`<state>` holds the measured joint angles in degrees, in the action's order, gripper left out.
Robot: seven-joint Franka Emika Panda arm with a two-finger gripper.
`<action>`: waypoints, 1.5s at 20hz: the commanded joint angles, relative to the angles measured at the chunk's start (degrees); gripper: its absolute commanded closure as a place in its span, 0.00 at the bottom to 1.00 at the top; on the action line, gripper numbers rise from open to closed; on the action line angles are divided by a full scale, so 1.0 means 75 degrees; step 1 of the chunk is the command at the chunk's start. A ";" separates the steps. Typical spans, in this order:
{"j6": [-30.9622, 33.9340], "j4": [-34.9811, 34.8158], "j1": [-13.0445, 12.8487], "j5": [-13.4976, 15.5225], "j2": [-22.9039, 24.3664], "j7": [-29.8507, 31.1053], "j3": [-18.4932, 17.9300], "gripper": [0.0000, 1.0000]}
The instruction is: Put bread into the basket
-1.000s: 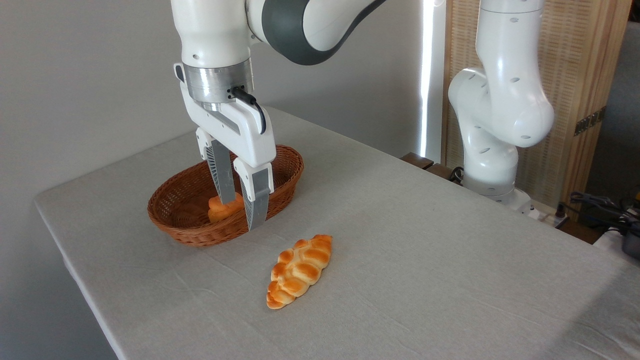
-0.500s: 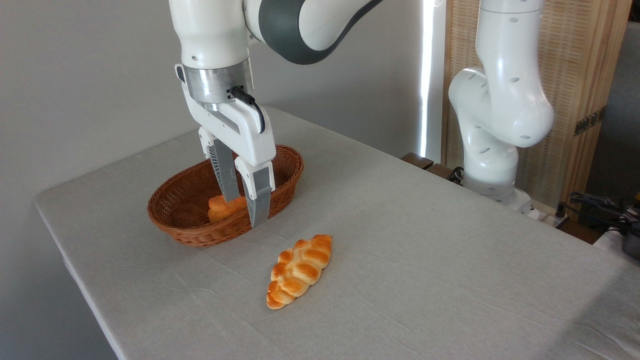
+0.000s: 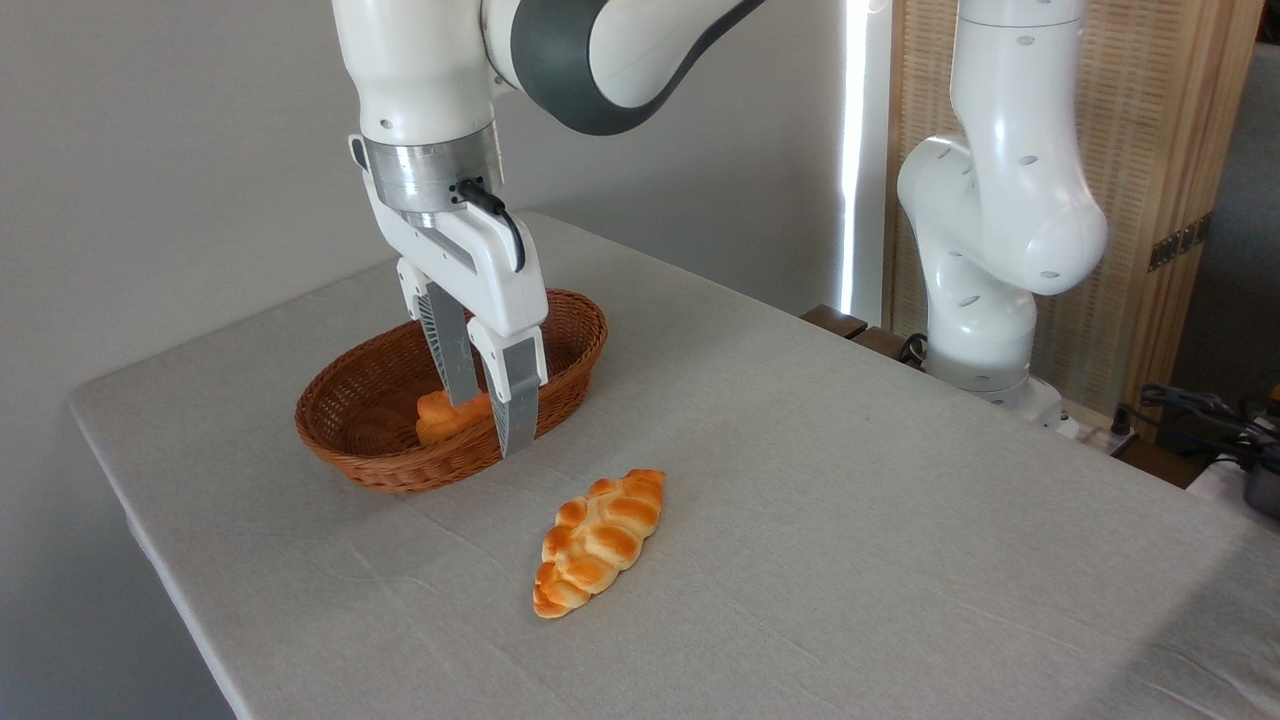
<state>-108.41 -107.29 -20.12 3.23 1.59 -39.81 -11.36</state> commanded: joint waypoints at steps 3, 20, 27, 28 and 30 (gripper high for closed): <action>0.0181 0.0125 -0.0048 -0.0137 -0.0013 -0.0036 -0.0009 0.00; -0.0615 -0.1385 0.0070 -0.0687 -0.0024 0.0304 -0.0665 0.00; -0.0721 -0.1644 0.0023 -0.0688 -0.0095 0.0257 -0.0654 0.00; -0.0802 -0.1668 -0.0024 -0.0688 -0.0164 0.0268 -0.0653 0.00; -0.0838 -0.1668 -0.0036 -0.0688 -0.0177 0.0268 -0.0642 0.00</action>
<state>-113.22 -118.99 -19.60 -0.98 0.52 -37.82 -15.95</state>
